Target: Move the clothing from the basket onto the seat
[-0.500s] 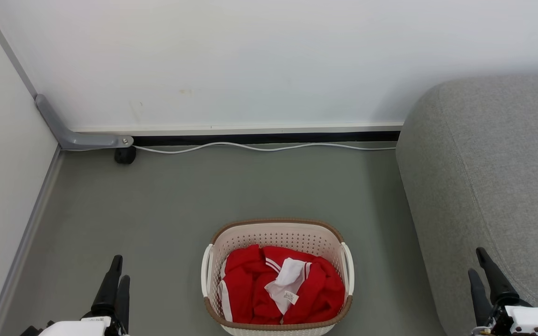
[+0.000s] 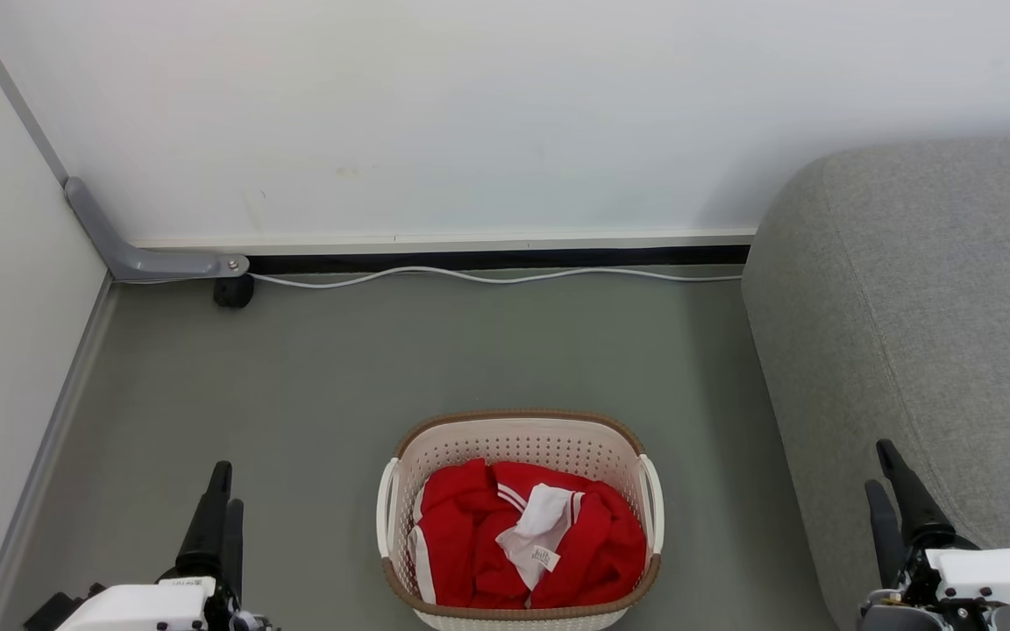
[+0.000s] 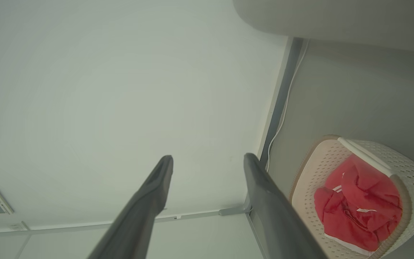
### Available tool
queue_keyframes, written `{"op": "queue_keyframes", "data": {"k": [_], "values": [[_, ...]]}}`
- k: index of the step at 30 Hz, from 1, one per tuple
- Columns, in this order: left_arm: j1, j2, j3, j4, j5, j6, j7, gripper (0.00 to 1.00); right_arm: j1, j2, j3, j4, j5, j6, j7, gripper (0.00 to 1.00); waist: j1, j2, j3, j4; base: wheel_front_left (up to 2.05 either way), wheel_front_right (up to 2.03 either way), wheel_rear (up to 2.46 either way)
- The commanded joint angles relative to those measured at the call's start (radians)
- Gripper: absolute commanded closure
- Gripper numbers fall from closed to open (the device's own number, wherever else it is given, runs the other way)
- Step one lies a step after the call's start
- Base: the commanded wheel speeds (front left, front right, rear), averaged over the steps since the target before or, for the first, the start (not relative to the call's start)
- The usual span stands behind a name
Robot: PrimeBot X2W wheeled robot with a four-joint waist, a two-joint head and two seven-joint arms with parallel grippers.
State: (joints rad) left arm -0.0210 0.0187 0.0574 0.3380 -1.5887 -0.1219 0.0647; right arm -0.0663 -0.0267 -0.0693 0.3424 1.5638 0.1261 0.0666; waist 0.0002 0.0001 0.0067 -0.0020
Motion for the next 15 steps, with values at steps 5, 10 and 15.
{"op": "queue_keyframes", "data": {"k": [5,10,15], "values": [[-0.071,0.028,-0.020,-0.017,0.040,-0.002,-0.025,0.00,-0.070,-0.028,0.033,-0.011,-0.035,0.003,-0.028,0.00,-0.0002,-0.0001,0.001,-0.001,0.00,0.00,0.00],[-0.084,0.038,-0.029,-0.014,0.085,-0.002,-0.040,0.00,-0.088,-0.034,0.048,-0.004,-0.077,0.003,-0.043,0.00,-0.0002,-0.0001,0.001,-0.002,0.00,0.00,0.00],[-0.093,0.041,-0.034,-0.014,0.134,-0.002,-0.052,0.00,-0.102,-0.039,0.062,0.003,-0.123,0.003,-0.055,0.00,-0.0002,-0.0001,0.002,-0.002,0.00,0.00,0.00]]}}
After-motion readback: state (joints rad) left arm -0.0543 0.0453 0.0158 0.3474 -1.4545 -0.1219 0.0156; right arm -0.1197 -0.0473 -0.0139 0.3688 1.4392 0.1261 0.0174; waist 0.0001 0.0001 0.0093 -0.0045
